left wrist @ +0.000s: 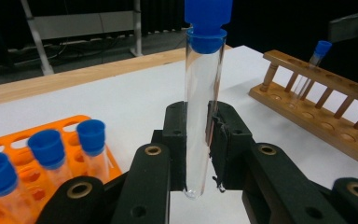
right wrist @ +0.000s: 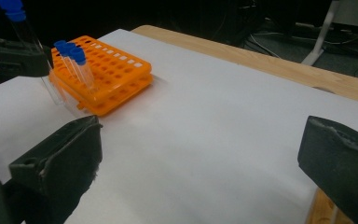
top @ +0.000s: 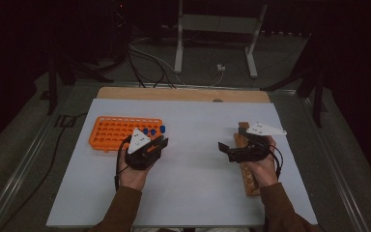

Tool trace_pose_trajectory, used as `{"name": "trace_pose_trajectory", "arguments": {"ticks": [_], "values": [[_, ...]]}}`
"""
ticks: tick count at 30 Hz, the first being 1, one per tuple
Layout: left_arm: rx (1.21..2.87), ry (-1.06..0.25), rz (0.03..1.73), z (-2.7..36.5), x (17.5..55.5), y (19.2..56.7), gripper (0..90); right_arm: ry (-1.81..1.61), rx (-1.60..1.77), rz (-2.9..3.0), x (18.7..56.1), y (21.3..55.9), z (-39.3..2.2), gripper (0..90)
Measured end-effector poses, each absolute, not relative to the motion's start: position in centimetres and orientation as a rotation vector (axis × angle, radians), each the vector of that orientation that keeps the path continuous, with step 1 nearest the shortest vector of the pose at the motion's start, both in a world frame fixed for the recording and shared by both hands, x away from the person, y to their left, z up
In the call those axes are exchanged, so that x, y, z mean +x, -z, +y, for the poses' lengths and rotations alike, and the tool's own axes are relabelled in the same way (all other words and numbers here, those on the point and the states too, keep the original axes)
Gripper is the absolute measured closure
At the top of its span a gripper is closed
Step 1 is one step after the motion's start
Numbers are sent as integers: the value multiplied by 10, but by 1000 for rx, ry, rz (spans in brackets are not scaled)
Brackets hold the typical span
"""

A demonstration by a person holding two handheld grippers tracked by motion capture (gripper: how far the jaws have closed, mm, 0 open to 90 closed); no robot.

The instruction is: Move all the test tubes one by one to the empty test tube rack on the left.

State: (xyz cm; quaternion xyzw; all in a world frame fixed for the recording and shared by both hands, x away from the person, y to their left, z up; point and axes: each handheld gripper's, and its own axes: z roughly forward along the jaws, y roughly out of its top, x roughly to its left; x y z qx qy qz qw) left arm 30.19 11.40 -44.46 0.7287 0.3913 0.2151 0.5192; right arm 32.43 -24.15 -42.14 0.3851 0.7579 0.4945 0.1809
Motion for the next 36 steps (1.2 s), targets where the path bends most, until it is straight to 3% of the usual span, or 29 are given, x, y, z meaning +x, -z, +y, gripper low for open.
{"name": "trace_pose_trajectory", "arguments": {"ticks": [36], "values": [[1676,-619,1039,172,306,439,780,-1413,1116,2083,314,420,-267,0]]}}
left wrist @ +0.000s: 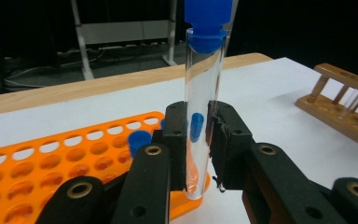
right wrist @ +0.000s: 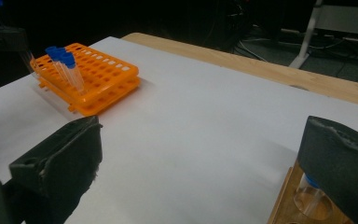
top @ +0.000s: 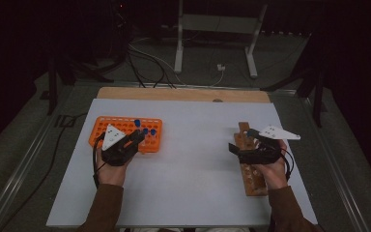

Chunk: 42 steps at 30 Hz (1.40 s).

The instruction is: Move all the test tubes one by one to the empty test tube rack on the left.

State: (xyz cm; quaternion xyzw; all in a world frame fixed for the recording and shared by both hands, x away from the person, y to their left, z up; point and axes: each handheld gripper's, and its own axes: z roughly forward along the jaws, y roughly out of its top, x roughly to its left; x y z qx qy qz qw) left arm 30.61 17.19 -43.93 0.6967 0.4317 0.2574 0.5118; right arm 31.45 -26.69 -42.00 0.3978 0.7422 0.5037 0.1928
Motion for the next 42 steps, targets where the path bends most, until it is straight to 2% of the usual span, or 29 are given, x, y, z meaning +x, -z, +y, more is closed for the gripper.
{"name": "trace_pose_trajectory", "arguments": {"ticks": [23,42], "values": [[1655,-689,1125,192,319,450,780,-1425,1123,2073,314,420,-271,0],[1677,-701,1192,192,340,471,780,-1436,1116,2076,314,420,-271,0]]}}
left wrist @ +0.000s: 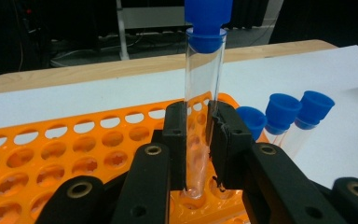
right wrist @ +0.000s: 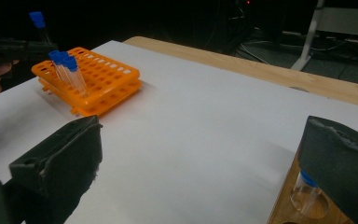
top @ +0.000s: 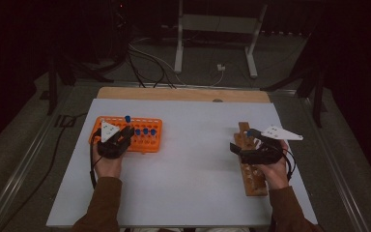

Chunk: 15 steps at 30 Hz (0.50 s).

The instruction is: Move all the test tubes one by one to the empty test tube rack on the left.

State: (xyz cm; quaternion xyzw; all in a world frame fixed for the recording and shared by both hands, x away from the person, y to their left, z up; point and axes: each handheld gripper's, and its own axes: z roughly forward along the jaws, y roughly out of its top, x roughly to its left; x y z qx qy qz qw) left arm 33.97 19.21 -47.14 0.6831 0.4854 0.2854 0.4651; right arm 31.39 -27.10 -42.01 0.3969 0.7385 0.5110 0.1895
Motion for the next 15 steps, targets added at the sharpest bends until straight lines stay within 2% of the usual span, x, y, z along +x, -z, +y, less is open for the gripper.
{"name": "trace_pose_trajectory", "arguments": {"ticks": [15], "values": [[1734,-678,1211,190,341,484,780,-1437,1111,2082,314,421,-270,0]]}}
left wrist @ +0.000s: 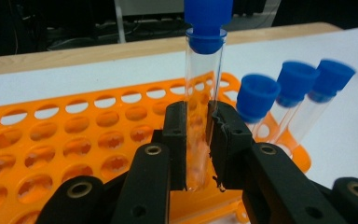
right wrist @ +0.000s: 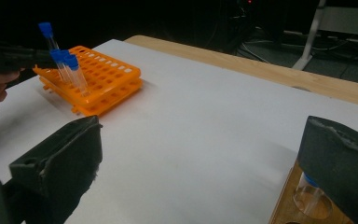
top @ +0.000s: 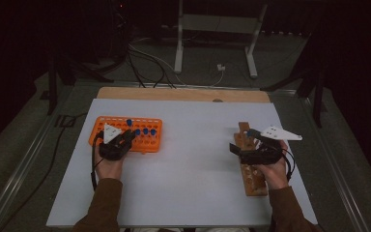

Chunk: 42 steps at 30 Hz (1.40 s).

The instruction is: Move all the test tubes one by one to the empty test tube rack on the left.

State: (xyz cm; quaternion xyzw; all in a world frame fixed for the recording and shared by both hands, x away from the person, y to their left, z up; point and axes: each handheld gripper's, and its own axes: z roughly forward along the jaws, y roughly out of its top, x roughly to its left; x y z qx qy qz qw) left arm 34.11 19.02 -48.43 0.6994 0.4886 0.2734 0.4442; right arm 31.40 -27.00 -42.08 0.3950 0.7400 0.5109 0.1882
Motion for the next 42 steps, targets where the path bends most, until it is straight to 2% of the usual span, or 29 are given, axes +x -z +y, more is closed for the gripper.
{"name": "trace_pose_trajectory", "arguments": {"ticks": [26,42], "values": [[1833,-664,1229,187,341,499,780,-1438,1104,2088,314,422,-269,0],[1781,-674,1219,189,336,493,758,-1440,1102,2090,314,422,-269,0]]}}
